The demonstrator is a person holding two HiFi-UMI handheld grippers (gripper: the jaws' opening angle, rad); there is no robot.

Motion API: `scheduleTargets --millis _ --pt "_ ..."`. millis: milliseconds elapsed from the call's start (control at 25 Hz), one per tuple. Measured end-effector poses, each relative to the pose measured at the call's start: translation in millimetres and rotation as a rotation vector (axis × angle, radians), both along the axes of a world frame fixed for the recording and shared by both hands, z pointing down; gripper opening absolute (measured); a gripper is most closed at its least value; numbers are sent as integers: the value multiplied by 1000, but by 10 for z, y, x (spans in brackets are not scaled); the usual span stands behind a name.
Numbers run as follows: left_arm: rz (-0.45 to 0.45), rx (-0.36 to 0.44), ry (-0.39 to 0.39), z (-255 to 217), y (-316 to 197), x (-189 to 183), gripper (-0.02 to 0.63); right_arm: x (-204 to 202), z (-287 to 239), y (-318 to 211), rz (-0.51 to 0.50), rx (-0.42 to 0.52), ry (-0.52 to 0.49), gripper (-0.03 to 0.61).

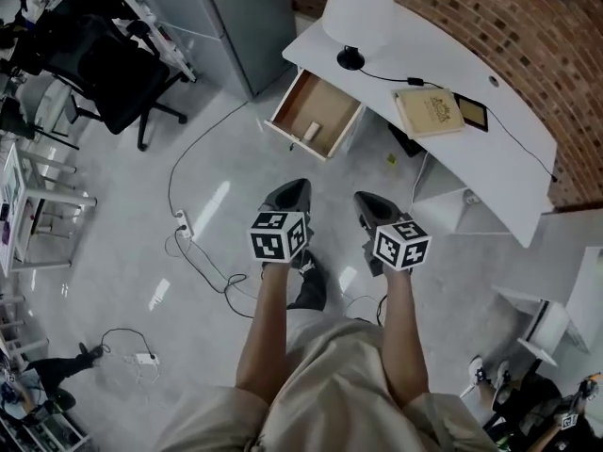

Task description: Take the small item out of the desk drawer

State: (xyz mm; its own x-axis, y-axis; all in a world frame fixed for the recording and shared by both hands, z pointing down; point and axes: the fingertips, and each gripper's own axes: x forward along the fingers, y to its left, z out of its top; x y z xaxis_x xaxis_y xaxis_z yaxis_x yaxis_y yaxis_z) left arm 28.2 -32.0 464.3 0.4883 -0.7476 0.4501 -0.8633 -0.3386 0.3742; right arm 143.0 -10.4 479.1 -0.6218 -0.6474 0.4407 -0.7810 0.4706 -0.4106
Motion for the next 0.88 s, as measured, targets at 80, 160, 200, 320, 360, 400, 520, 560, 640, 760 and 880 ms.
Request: scheduleTargets --millis 80,160,200,320,360,400,520,560,640,760,880 --pt "26 -30 -1 88 -71 -59 17 -94 60 -92 1 -32 -23 25" --pt "53 -50 -6 136 -135 -151 17 -229 34 -201 -13 -42 -61 25" --pt "60 -48 -13 147 -153 -206 17 -293 -4 -256 -27 -34 -77 25" --pt "53 -33 -35 170 -154 -384 17 -353 -67 -412 -48 2 -66 25" --pt "52 -37 -37 189 -155 -433 17 -344 -69 -477 -50 14 -46 25" --pt "53 -44 -38 211 -163 -476 17 -345 -68 -547 -57 24 -30 25" --pt "26 -44 -64 251 -263 -633 17 -437 -36 -791 -119 32 -16 25" --pt "-1 -34 -79 243 -323 -702 17 -485 -11 -883 -144 25 -22 25" --pt "-60 -13 -100 217 -447 -815 17 -569 53 -1081 -180 3 -46 25" --pt "-139 -4 -110 222 -668 -891 17 -696 157 -1385 -253 -14 -61 25" --pt "-209 0 -110 230 -948 -855 17 -755 249 -1677 -353 11 -13 25"
